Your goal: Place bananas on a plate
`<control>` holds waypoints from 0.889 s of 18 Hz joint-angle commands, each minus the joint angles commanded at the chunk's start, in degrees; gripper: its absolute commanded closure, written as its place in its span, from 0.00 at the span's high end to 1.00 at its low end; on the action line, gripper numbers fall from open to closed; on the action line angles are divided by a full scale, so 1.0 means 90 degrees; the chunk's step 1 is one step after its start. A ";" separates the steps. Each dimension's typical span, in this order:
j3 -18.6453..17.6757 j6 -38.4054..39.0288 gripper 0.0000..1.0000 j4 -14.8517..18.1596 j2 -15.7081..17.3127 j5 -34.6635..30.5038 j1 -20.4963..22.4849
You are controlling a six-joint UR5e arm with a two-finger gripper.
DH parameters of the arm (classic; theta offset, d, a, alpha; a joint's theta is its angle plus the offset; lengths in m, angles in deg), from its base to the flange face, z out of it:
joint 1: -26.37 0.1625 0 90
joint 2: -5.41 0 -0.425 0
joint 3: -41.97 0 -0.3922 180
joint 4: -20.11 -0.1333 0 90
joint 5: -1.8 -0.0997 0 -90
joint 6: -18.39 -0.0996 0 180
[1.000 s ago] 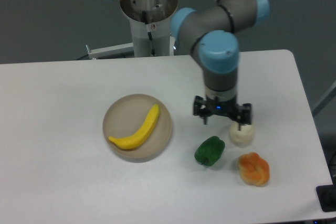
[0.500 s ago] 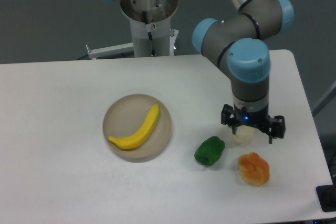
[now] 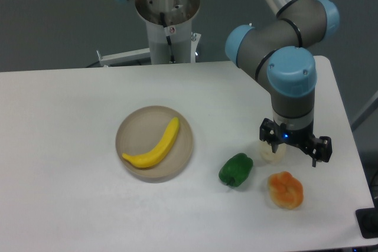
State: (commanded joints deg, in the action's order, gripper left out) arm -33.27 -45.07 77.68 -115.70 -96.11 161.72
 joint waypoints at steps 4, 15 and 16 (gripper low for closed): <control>0.0244 0.0020 1.00 0.0010 -0.0205 -0.0078 -0.0029; 0.0967 0.0000 1.00 0.0000 -0.0693 -0.0068 -0.0137; 0.1016 0.0000 1.00 -0.0019 -0.0713 -0.0068 -0.0137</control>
State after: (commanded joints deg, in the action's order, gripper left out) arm -24.13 -45.07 77.50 -122.12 -96.72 160.49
